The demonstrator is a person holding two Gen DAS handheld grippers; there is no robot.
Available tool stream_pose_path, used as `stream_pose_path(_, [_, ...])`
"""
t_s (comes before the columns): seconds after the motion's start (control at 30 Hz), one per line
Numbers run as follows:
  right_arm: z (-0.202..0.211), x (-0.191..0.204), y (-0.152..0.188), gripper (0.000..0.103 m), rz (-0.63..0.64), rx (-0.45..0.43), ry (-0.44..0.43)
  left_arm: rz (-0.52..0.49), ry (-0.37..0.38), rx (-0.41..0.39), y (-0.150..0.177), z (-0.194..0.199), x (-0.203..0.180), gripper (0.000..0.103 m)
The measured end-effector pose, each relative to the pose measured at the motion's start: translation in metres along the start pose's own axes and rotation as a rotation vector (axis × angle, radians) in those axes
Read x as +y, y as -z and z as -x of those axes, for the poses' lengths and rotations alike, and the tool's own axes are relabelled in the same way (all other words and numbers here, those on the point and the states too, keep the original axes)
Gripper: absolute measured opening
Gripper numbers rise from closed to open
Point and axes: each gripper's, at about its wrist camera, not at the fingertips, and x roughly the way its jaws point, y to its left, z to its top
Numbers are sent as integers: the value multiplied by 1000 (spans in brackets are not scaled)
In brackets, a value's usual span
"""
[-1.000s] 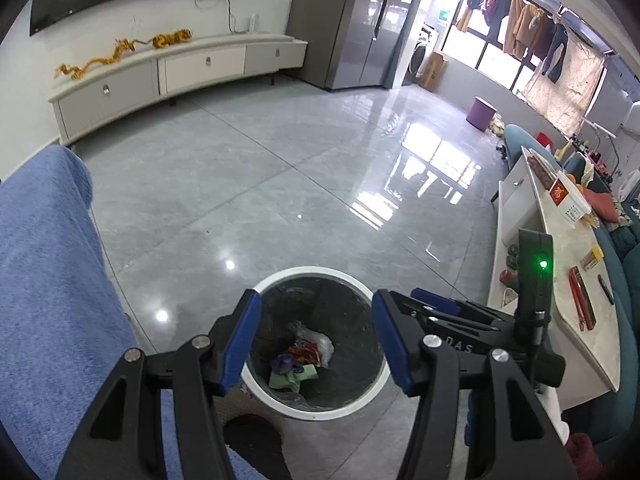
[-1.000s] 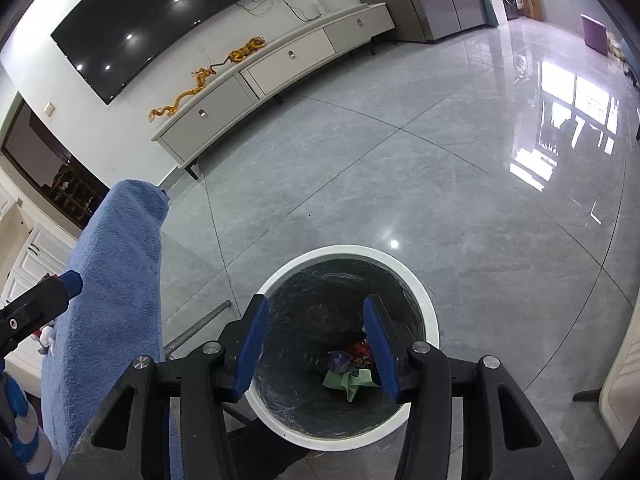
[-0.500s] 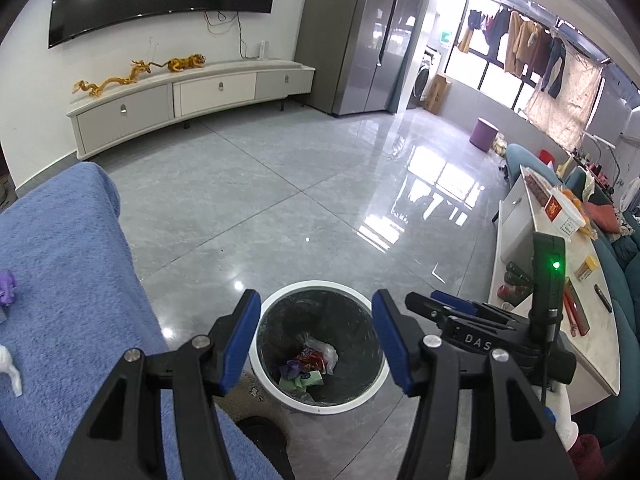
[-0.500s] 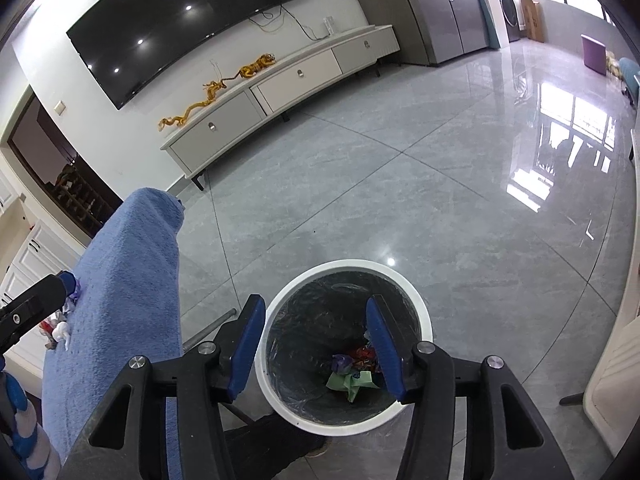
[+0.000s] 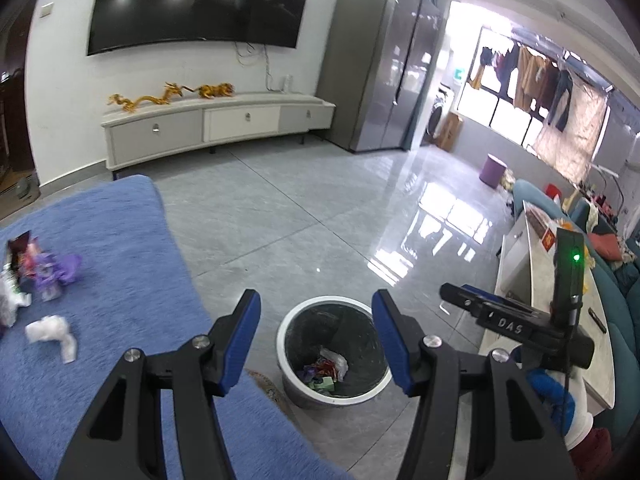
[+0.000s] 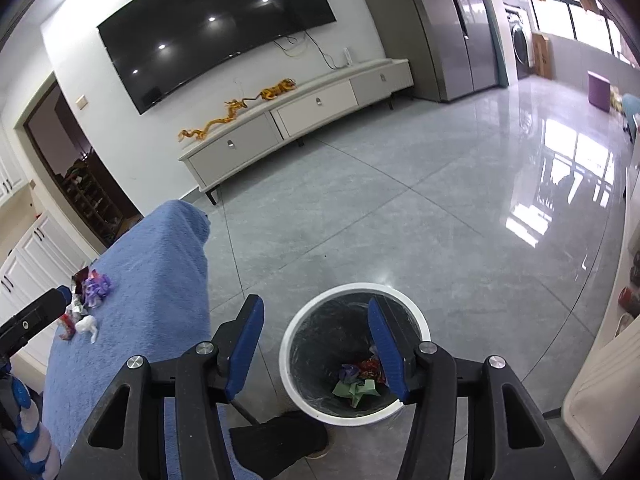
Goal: Collect trash
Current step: 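Move both open grippers back to the remaining wrappers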
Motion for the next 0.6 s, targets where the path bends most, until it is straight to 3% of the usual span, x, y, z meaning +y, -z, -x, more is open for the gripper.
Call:
stream_pose_path(0.43, [49,120,-13,56,189,-66,-40,185,-100,-165,48,121,120,56])
stream_pose_path(0.6, [55,168,-11,56,257,-81,-73,233,-157,-193,75,156,168,56])
